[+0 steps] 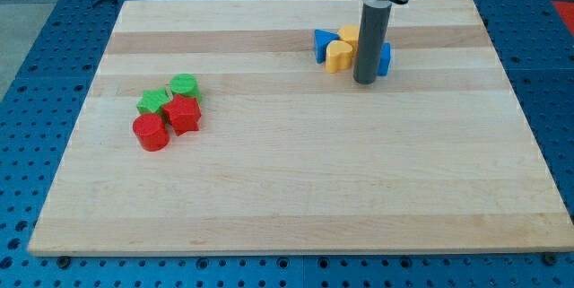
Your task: Push blue cube along with group of blocks left a bit
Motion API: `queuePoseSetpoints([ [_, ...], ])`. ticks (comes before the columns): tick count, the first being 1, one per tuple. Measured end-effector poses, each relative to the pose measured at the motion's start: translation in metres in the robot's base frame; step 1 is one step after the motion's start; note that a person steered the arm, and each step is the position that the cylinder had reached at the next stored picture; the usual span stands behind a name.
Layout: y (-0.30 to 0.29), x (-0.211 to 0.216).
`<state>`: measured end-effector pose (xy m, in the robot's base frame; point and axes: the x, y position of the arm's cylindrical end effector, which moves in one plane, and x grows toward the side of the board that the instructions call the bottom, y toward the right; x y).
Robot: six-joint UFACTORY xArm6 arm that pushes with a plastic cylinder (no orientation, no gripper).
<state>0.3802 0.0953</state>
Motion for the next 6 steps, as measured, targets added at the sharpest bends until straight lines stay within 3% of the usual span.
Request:
queuePoseSetpoints([
  [3, 0.066, 0.000],
  [6, 0.018, -0.025],
])
